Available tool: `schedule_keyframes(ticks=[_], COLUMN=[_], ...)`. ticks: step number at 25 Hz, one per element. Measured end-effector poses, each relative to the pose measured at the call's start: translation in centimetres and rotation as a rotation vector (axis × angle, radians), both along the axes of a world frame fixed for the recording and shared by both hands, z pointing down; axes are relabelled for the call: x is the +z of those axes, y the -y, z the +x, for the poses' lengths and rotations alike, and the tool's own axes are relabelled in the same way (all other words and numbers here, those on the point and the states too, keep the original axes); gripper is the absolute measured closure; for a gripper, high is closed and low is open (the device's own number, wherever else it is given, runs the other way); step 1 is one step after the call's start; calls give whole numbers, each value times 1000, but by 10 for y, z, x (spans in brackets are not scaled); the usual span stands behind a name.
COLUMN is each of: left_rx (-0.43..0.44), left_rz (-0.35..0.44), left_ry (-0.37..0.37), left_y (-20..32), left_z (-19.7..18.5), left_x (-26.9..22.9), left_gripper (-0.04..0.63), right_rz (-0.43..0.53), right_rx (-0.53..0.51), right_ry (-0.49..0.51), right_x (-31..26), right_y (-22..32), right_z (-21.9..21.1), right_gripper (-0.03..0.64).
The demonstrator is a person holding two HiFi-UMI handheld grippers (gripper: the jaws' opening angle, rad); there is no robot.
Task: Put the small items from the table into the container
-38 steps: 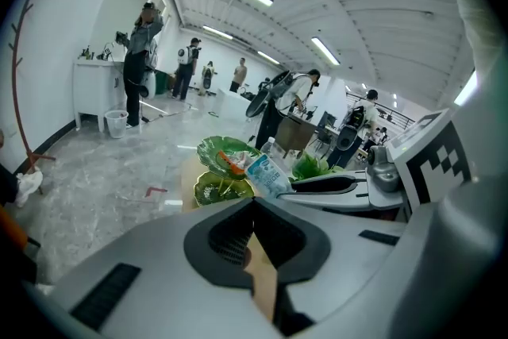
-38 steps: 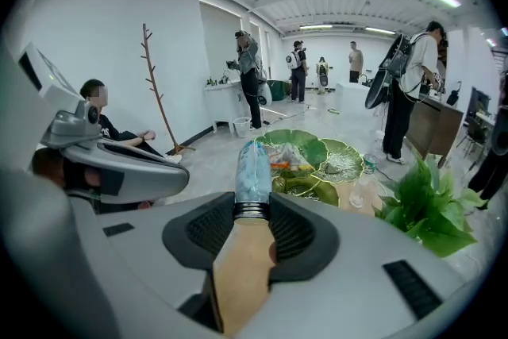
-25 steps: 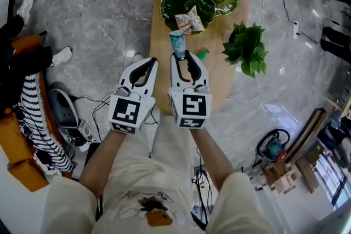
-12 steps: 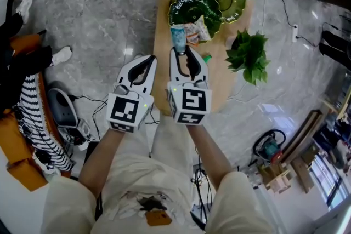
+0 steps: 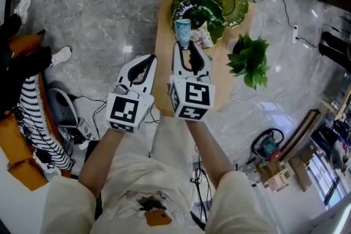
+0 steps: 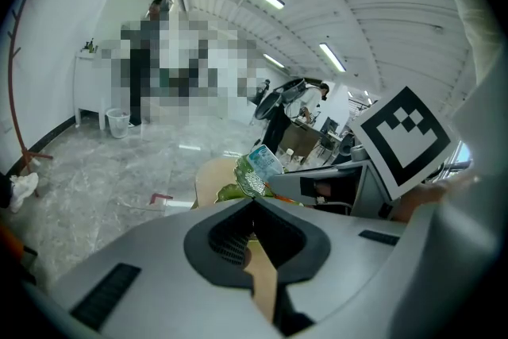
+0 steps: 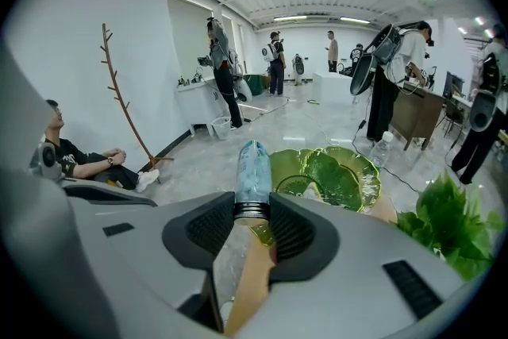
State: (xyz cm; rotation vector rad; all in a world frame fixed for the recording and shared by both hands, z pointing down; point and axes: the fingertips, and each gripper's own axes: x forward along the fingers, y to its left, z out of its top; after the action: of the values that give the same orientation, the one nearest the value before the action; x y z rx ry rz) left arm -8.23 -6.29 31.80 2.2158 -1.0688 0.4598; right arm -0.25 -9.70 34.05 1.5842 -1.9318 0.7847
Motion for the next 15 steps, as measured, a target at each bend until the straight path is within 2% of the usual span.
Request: schedule_keyframes(ticks=[15], left_rx=[-13], left_rz=[-17], left_ry=[2], left_y=[14], left_z=[-10], left_x=[12], left_gripper=[586], right_rz=[-66], right_rx=[78], right_ry=[-11], right_x=[25], right_y=[23], right_z=[8], right_gripper=[479])
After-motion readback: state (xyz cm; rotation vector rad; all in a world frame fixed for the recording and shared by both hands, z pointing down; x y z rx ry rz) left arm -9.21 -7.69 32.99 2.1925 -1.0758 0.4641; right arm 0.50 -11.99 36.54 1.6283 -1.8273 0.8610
